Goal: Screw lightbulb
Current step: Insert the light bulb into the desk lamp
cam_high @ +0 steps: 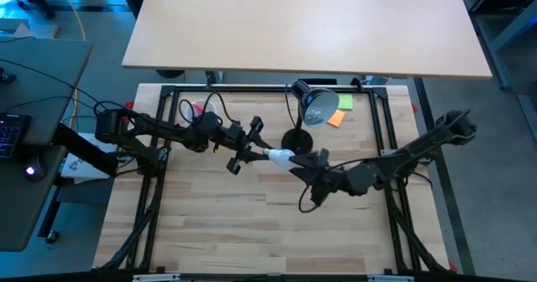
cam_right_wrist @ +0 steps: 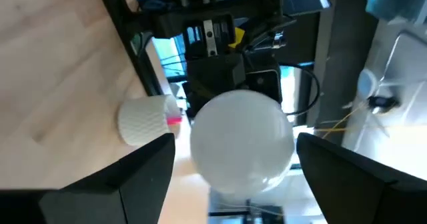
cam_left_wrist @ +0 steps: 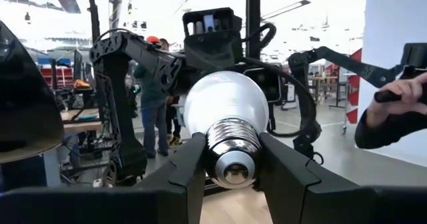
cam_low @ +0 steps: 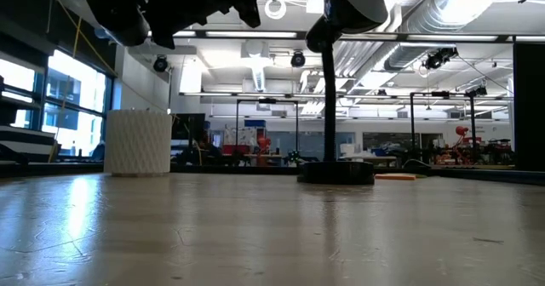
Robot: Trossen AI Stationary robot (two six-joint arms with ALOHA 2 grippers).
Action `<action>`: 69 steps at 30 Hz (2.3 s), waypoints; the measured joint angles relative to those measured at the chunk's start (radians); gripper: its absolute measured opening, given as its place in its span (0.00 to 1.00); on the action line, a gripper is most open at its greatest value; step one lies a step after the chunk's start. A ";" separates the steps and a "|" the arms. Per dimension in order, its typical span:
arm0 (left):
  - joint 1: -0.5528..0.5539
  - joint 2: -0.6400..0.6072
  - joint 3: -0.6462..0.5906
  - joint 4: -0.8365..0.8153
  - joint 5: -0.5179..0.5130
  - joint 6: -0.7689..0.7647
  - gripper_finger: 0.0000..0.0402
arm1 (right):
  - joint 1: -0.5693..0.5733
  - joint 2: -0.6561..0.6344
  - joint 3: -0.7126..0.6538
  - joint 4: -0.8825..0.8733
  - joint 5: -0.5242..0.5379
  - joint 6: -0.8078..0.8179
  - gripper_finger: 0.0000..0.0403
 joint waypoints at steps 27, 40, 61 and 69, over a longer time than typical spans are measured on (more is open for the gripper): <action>-0.001 0.000 0.000 -0.009 -0.011 -0.022 0.28 | -0.106 0.017 -0.001 0.036 -0.120 0.027 0.65; 0.111 0.001 0.000 -0.141 0.065 -0.082 0.53 | -0.046 0.017 0.023 -0.001 0.084 0.141 0.60; 0.177 0.002 0.026 -0.360 -0.144 0.083 0.56 | 0.177 0.016 0.645 -1.657 0.372 1.691 0.59; 0.305 0.012 0.100 -0.329 0.017 0.104 0.56 | 0.052 0.016 0.591 -1.826 0.397 1.699 0.59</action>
